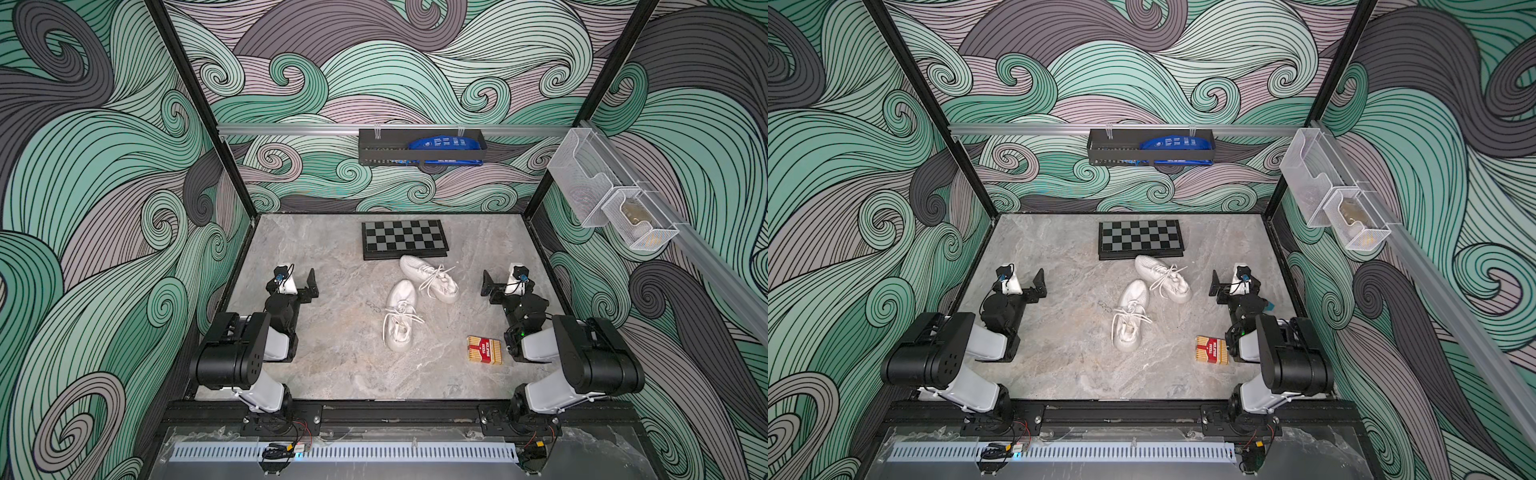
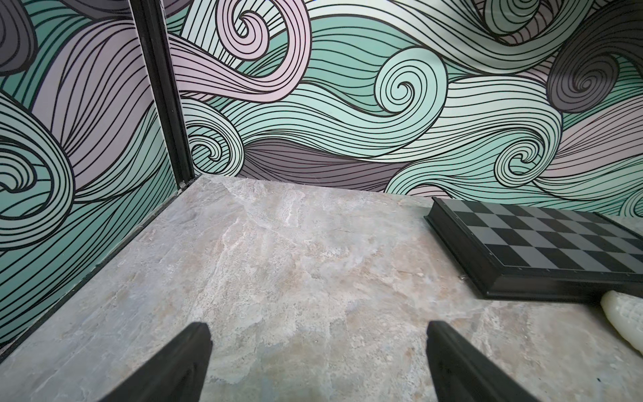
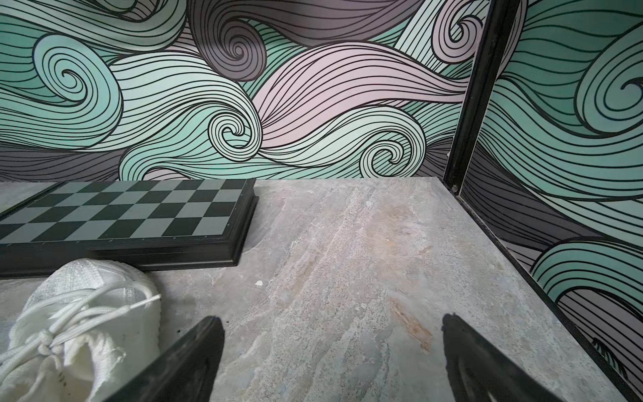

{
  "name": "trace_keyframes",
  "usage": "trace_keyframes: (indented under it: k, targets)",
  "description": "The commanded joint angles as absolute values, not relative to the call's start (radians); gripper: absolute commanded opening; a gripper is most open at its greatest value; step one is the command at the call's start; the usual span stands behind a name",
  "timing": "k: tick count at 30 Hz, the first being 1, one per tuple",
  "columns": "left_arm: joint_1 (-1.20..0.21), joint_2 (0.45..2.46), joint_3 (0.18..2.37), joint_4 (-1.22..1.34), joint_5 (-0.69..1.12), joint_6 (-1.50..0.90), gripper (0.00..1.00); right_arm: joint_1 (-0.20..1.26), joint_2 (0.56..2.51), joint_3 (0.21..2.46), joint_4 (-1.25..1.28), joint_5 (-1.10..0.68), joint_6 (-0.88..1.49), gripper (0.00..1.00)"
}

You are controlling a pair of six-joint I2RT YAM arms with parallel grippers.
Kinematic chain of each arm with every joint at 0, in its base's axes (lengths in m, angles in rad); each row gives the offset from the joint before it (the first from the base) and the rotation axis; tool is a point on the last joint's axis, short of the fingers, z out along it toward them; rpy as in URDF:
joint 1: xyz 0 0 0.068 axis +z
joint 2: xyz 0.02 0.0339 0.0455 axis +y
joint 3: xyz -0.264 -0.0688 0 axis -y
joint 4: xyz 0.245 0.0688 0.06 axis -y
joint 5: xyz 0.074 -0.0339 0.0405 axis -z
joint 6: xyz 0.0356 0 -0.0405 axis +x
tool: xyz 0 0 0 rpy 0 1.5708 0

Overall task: Tie the shoes
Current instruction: Reset both arms

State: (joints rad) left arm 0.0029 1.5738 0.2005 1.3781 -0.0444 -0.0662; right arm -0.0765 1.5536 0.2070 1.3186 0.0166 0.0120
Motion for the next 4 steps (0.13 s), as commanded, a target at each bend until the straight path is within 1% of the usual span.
trace_keyframes:
  k: [1, 4]
  targets:
    - [-0.005, 1.58, 0.194, 1.417, -0.052, -0.052, 0.99, -0.07, 1.557, 0.225, 1.331, 0.026, 0.005, 1.0]
    - [-0.004, 1.581, 0.194, 1.418, -0.053, -0.051, 0.98, -0.067, 1.548, 0.212, 1.346, 0.027, 0.002, 1.0]
